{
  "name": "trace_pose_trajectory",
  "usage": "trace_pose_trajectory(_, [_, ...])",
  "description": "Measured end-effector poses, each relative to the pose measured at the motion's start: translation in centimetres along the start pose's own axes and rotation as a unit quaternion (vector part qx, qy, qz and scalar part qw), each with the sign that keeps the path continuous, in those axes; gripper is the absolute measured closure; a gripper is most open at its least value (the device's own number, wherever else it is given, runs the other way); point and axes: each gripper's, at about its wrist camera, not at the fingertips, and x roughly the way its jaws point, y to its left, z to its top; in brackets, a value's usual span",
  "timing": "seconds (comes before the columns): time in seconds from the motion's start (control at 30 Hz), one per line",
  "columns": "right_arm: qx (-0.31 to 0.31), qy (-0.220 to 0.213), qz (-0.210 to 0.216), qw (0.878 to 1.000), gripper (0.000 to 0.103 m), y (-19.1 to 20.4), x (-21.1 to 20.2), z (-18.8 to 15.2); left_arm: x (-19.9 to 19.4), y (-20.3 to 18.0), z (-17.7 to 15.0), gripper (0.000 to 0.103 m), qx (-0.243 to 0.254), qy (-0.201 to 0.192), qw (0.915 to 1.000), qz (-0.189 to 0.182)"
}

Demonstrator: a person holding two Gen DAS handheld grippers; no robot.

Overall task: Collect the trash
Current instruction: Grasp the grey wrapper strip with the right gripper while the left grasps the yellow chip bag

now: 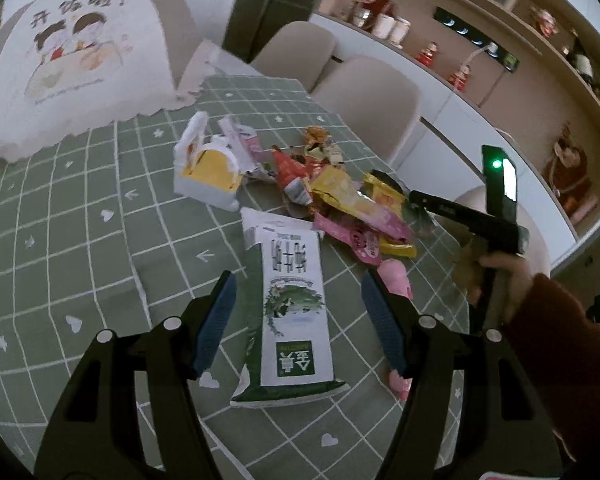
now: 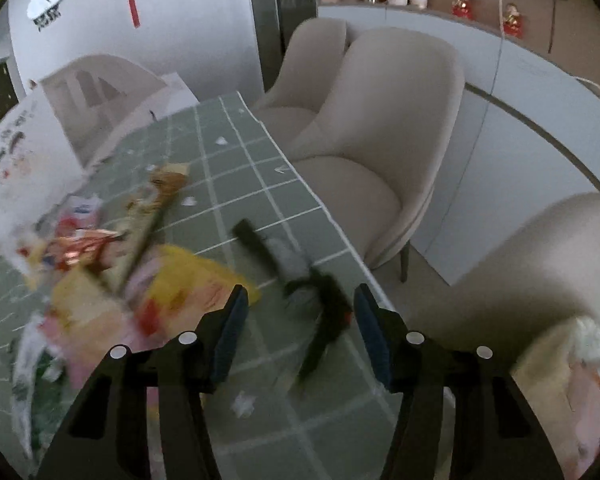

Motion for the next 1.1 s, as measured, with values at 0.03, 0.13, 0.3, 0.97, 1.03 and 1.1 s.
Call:
trace_pose_trajectory(0.03, [-0.002,0.006,0.001,1.0,0.051,-0.2,0.9,0.3,0.1,0.2,-0.1,0.041,-0.004,0.0,1.0,0.005])
trace_pose_trajectory(0.13, [-0.006,0.029,0.02,0.999,0.06,-0.7,2.6,0.7,0.4,0.8,-0.4,0.041,-0.016,0.002,0.9998,0.013])
trace_pose_trajectory(0.3, [-0.013,0.026,0.042,0.999,0.073,-0.5,1.7,0.5,1.4,1.4,-0.6,0.041,-0.033,0.009,0.9993,0.015])
trace_pose_trajectory(0.97, [0.045,-0.03,0.087,0.995,0.077,-3.6,-15.0,-8.5,6.6,-6.8,1.5,0.042,-0.034,0.024,0.999,-0.019])
trace_pose_trajectory(1.03, [0.056,-0.034,0.084,0.994,0.077,-4.7,-16.0,-9.1,8.4,-7.8,2.0,0.047,-0.046,0.027,0.9984,-0.019])
trace_pose_trajectory(1.1, [0.055,-0.039,0.074,0.995,0.077,-5.2,-16.7,-9.6,10.4,-8.3,2.5,0.048,-0.07,0.036,0.9969,-0.008])
